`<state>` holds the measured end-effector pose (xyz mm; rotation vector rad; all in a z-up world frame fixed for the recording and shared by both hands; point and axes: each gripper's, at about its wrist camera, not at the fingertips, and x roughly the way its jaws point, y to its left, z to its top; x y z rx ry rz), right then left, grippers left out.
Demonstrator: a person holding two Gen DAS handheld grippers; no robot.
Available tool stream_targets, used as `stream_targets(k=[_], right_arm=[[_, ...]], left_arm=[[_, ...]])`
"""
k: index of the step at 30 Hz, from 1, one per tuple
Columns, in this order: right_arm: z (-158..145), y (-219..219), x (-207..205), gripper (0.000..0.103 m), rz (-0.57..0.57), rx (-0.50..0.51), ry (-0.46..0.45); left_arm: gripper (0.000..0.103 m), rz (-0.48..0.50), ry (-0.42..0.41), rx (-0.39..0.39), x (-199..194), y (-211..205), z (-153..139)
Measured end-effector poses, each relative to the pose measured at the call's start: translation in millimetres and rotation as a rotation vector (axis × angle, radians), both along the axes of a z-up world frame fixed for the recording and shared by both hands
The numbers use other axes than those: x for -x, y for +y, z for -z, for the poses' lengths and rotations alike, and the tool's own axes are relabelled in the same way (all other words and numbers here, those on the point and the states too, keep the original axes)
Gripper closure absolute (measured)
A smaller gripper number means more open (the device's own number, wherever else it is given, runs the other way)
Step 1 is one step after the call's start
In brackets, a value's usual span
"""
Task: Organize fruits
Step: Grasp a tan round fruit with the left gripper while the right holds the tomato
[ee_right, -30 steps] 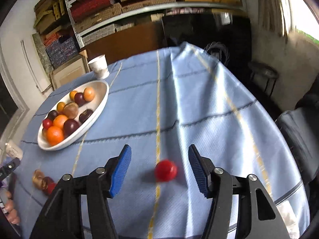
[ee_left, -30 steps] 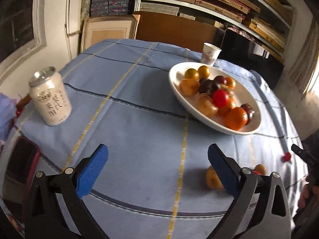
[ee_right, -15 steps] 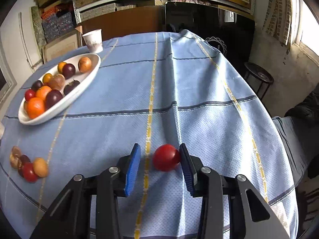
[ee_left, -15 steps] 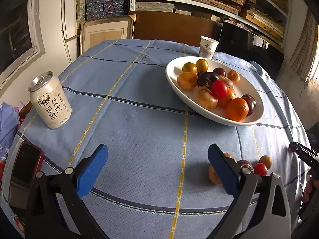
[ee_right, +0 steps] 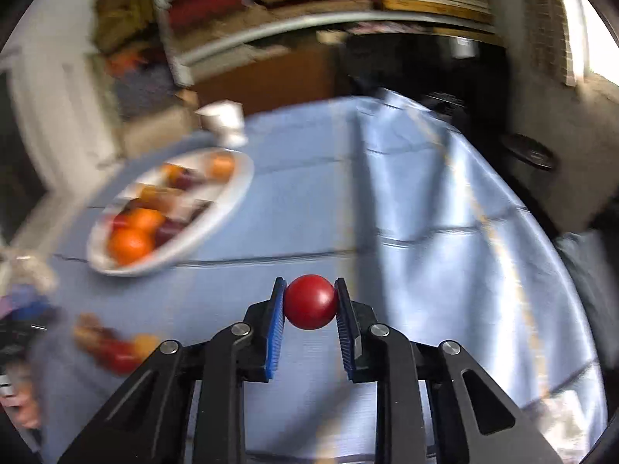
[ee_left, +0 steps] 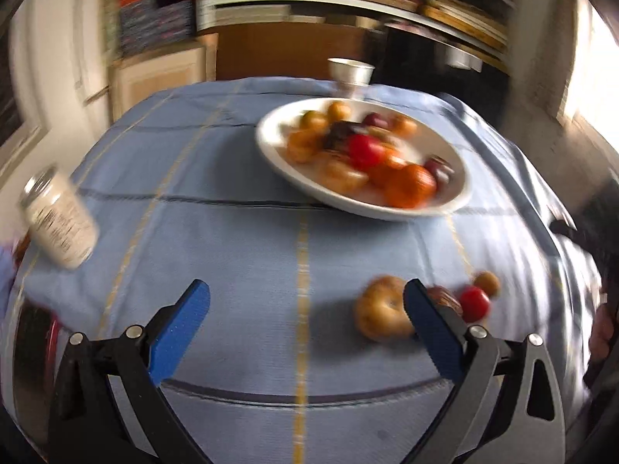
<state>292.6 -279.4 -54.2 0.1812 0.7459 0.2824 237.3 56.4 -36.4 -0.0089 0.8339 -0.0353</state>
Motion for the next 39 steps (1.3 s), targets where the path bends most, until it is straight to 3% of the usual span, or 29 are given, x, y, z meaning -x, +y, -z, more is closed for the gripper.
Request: stream_targets(k=[4, 6, 10, 20, 24, 39], right_arm=[[1, 19, 8, 0.078, -0.094, -0.048, 0.018], [0, 27, 10, 0.078, -0.114, -0.027, 0.014], [-2, 40, 19, 0.077, -0.145, 0.009, -0.006], [-3, 39, 20, 0.077, -0.137, 0.012, 0.001], [-2, 38, 18, 0.077, -0.140, 0.007, 0.004], [-5, 38, 20, 0.077, -0.138, 0.013, -0.010]], left_arm=[[0.009, 0.131, -0.014, -0.063, 7, -28, 4], [0.022, 0.163, -0.008, -0.084, 7, -36, 7], [0.044, 0.182, 0.043, -0.035, 0, -35, 14], [0.049, 0.184, 0.075, 0.000, -7, -31, 24], [0.061, 0.200, 0.080, 0.031, -9, -30, 24], [0.063, 0.186, 0.063, 0.008, -6, -32, 21]])
